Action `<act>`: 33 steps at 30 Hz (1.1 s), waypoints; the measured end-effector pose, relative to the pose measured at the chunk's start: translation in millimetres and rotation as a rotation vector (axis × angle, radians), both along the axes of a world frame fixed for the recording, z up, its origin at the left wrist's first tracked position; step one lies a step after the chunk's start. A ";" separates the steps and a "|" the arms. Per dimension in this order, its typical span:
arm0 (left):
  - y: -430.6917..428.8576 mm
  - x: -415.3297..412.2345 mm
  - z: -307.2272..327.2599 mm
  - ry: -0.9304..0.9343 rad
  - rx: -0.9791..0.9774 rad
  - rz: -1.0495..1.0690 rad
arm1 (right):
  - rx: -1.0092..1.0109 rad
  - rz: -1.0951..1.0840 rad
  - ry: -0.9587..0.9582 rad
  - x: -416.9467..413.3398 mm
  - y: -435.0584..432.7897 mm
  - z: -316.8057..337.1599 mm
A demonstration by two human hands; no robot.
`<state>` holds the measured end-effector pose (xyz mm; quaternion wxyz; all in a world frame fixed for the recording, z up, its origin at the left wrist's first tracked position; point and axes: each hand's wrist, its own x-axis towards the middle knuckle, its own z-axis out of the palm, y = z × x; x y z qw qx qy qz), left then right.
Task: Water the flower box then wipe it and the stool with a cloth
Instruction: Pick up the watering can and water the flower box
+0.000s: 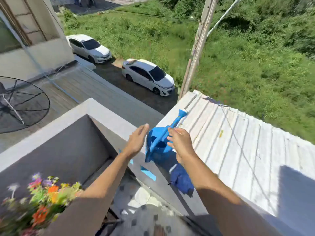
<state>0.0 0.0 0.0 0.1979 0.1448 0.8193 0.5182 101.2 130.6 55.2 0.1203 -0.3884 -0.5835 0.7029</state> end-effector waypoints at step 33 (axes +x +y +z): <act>-148.4 157.7 0.8 0.006 0.312 0.506 | 0.242 0.948 -0.070 28.6 -140.6 63.6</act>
